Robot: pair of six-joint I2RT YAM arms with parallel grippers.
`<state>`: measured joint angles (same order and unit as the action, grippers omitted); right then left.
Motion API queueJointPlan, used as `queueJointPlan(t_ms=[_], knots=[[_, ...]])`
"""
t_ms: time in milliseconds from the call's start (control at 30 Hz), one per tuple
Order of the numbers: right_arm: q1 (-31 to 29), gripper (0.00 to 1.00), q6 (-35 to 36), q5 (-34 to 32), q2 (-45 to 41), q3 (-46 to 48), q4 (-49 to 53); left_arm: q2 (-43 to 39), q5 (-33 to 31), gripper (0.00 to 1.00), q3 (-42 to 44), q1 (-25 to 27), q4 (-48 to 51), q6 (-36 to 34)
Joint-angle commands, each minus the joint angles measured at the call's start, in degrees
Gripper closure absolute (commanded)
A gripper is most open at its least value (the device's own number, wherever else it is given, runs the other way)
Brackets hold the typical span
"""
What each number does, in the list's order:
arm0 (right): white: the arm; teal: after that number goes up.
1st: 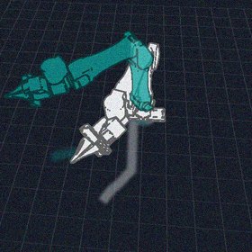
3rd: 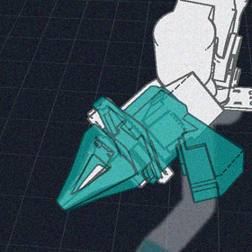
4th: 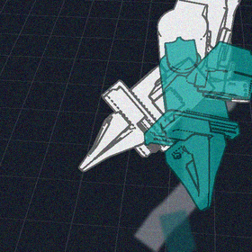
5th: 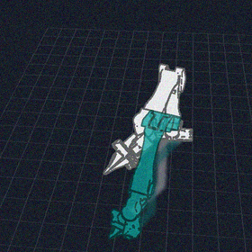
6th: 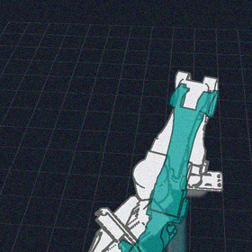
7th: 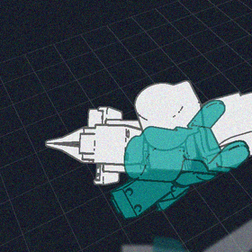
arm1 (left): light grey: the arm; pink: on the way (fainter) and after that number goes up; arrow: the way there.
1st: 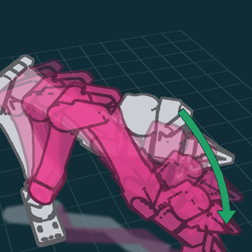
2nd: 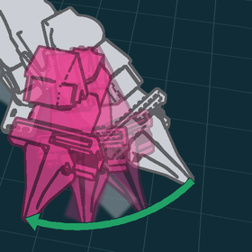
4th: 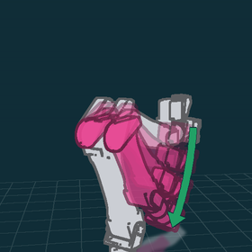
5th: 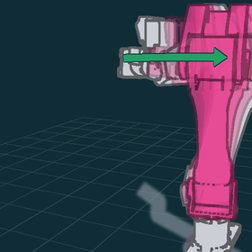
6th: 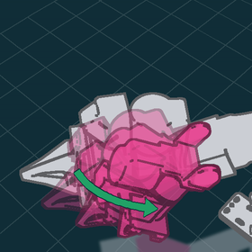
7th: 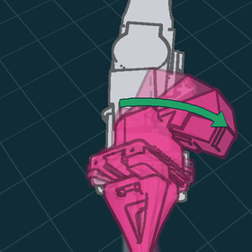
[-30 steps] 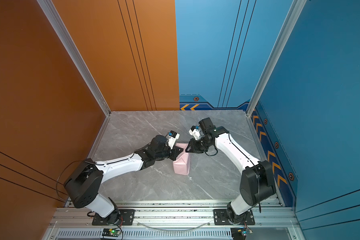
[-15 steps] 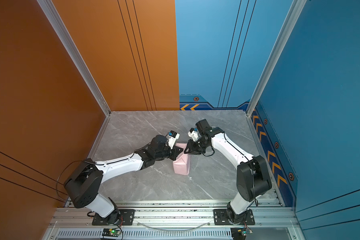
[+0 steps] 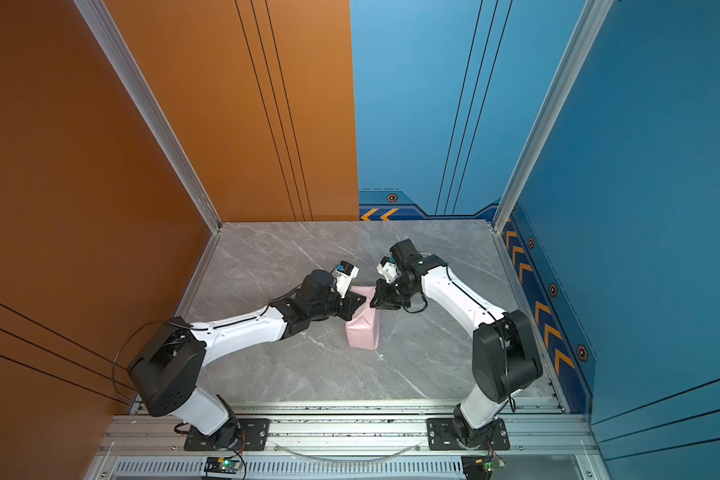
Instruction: Wrap the gift box in paper
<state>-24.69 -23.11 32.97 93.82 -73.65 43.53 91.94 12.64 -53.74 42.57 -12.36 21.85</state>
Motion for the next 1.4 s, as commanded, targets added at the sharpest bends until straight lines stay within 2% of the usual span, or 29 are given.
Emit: queueJointPlan(t_ms=[0, 100, 200, 300, 367, 500, 600, 800, 1033, 1267, 1367], knots=[[-0.64, 0.70, -0.21, -1.76, -0.67, 2.23, -2.61, 1.93, -2.63, 0.99, 1.61, 0.49, 9.61, -1.07], [0.85, 0.63, -1.45, -1.33, -4.72, 4.02, -6.66, 1.88, -2.60, 0.94, 0.51, 0.50, 9.96, -0.85], [3.48, 0.60, -4.16, -0.24, -9.65, 8.44, -12.83, 0.93, -2.75, 0.85, -0.75, 0.48, 10.33, -0.51], [5.43, 0.57, -6.54, -0.34, -14.09, 12.64, -17.51, -1.30, -2.98, 0.71, -1.70, 0.33, 10.77, -0.16], [6.60, 0.57, -7.81, -1.37, -16.44, 15.29, -19.65, -3.00, -3.06, 0.56, -2.14, -0.01, 11.17, 0.20], [8.66, 0.58, -10.31, -4.39, -19.73, 20.23, -22.02, -7.32, -4.28, 0.38, -2.16, -1.34, 12.79, 1.86], [8.77, 0.58, -11.06, -7.74, -21.39, 22.65, -21.77, -10.66, -5.98, 0.29, -0.78, -2.84, 14.69, 4.42], [5.88, 0.61, -10.03, -13.79, -21.16, 23.44, -19.46, -14.57, -5.43, 0.27, 4.92, -5.33, 13.57, 8.60], [0.65, 0.64, -10.36, -18.46, -18.15, 23.64, -20.59, -14.29, -1.01, 0.36, 9.79, -6.89, 7.93, 12.68], [-2.04, 0.66, -11.31, -18.81, -16.35, 23.64, -23.13, -11.69, 3.16, 0.37, 12.59, -6.89, -0.15, 17.14], [-3.20, 0.66, -11.69, -18.09, -15.97, 23.16, -25.00, -10.84, 2.99, 0.43, 13.02, -6.86, -1.60, 17.81]])
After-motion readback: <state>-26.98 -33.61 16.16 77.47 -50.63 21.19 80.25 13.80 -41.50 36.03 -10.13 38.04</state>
